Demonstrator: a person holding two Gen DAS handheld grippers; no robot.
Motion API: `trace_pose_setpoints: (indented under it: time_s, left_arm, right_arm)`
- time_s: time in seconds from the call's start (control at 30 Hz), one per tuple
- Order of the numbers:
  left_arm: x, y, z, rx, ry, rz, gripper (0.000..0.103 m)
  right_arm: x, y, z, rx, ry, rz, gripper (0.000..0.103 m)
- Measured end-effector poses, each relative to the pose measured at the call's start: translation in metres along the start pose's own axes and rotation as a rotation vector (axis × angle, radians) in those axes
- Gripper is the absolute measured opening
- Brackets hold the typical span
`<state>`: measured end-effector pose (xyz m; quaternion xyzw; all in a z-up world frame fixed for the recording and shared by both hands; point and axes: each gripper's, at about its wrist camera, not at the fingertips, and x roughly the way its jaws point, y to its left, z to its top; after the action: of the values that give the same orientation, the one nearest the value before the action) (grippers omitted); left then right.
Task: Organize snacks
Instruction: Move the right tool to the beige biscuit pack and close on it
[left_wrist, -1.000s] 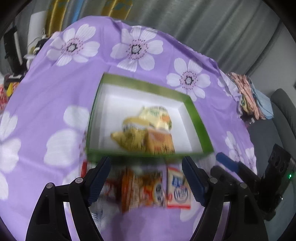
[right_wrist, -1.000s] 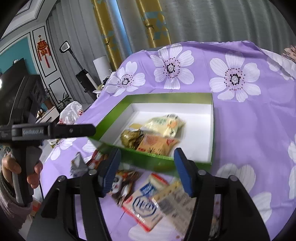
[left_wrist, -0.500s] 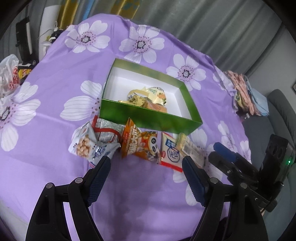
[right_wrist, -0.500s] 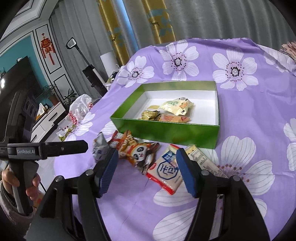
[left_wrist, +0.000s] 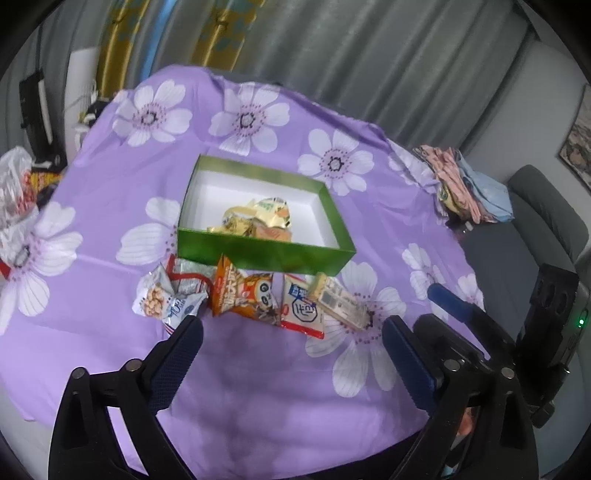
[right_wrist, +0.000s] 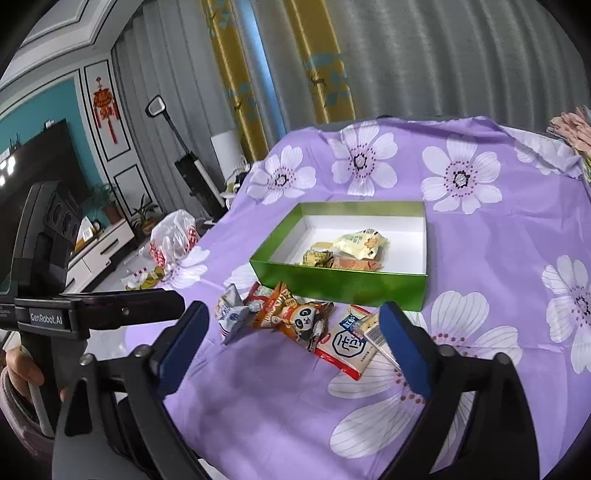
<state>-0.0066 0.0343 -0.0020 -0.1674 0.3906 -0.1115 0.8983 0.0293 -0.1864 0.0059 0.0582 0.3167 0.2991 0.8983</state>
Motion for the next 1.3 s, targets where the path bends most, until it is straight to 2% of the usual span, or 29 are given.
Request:
trace_pose_setpoints:
  time_s: [0.13,0.37,0.47,0.6,0.77,0.9,1.13,1.3]
  left_arm:
    - [-0.016,-0.017,-0.004,0.038,-0.034,0.014,0.099]
    - [-0.032,-0.03,-0.009,0.059,-0.076,-0.04,0.099]
    - [-0.025,-0.023,-0.01,0.038,-0.075,-0.083,0.099]
    - [-0.005,-0.017,-0.013,0.014,-0.054,-0.113,0.099]
    - [0.033,-0.021,-0.017,0.066,-0.027,-0.041,0.099]
    - [0.063,-0.025,-0.017,0.136,0.003,-0.005,0.099]
    - [0.118,-0.04,-0.008,0.224,0.089,-0.03,0.099]
    - [0.15,-0.047,0.001,0.274,0.131,-0.041,0.099]
  right_arm:
    - [-0.022,0.002,-0.003,0.01,-0.048,-0.007,0.095]
    - [-0.066,-0.008,-0.01,0.036,-0.11,-0.099,0.095]
    - [-0.077,-0.02,-0.017,0.065,-0.114,-0.162,0.095]
    - [-0.081,-0.036,-0.036,0.107,-0.075,-0.217,0.095]
    - [-0.053,-0.058,-0.054,0.125,-0.012,-0.26,0.095]
    - [-0.022,-0.078,-0.067,0.194,0.029,-0.217,0.094]
    - [0.031,-0.092,-0.08,0.213,0.129,-0.172,0.086]
    - [0.057,-0.1,-0.08,0.217,0.171,-0.146,0.085]
